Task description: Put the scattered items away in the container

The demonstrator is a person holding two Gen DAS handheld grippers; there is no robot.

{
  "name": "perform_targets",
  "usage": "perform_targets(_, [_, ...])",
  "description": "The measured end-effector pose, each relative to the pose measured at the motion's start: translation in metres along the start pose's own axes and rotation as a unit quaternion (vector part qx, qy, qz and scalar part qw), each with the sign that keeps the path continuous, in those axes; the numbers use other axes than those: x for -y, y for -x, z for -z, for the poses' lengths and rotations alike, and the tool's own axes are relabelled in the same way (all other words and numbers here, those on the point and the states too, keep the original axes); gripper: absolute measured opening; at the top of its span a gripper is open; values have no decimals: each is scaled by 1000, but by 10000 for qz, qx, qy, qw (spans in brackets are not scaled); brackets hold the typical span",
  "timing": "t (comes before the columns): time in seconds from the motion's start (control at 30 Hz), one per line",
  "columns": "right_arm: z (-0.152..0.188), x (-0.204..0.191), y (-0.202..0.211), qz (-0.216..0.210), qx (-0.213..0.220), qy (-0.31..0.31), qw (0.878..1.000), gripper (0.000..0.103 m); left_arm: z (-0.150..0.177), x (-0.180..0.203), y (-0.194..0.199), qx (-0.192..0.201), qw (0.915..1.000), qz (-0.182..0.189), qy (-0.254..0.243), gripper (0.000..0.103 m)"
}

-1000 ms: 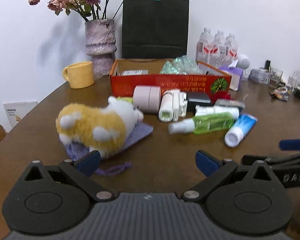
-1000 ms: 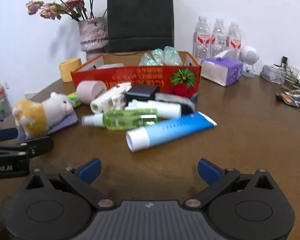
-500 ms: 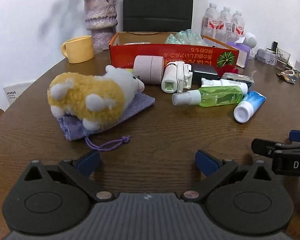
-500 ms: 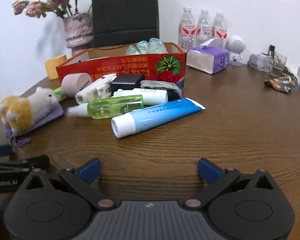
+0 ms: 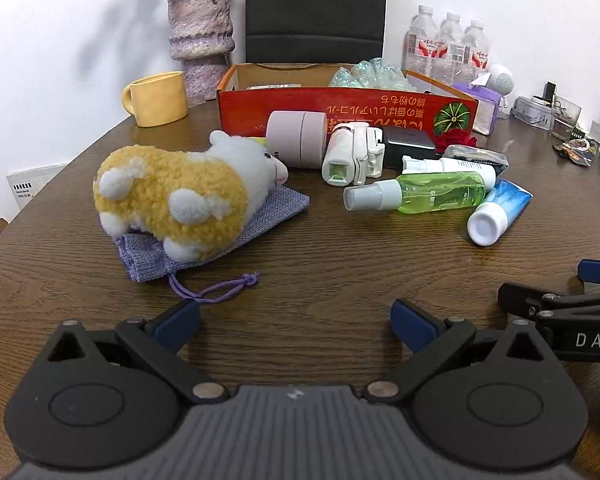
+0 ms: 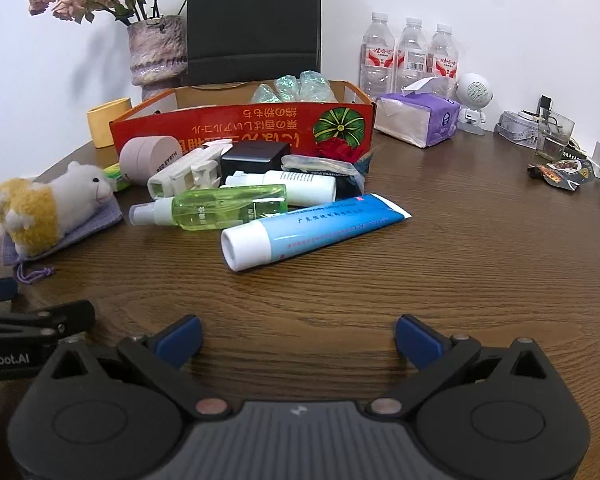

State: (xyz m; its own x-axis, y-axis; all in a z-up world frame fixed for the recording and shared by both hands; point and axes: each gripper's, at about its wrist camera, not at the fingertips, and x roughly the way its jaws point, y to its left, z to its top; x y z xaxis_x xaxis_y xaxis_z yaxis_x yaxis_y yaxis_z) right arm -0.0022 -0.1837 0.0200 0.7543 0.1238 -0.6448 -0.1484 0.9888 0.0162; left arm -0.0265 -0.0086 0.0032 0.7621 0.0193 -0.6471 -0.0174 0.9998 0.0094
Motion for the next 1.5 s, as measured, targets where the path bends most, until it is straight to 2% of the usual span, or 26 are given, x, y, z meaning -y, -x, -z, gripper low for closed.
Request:
perform_targets(1.2, [0, 0, 0, -9, 10, -11, 10000, 103, 0, 4, 0, 14, 9999, 78, -107, 103])
perform_targets(1.3, [0, 3, 0, -69, 13, 31, 10000, 103, -1, 9, 3, 91, 9991, 262, -320, 103])
perform_targets(1.43, [-7, 18, -3, -160, -81, 173, 9997, 102, -16, 23, 3, 279, 9922, 887, -832, 103])
perform_targets(1.5, [-14, 30, -5, -104, -78, 161, 9998, 96, -29, 28, -5, 381, 9895, 1076, -888, 103])
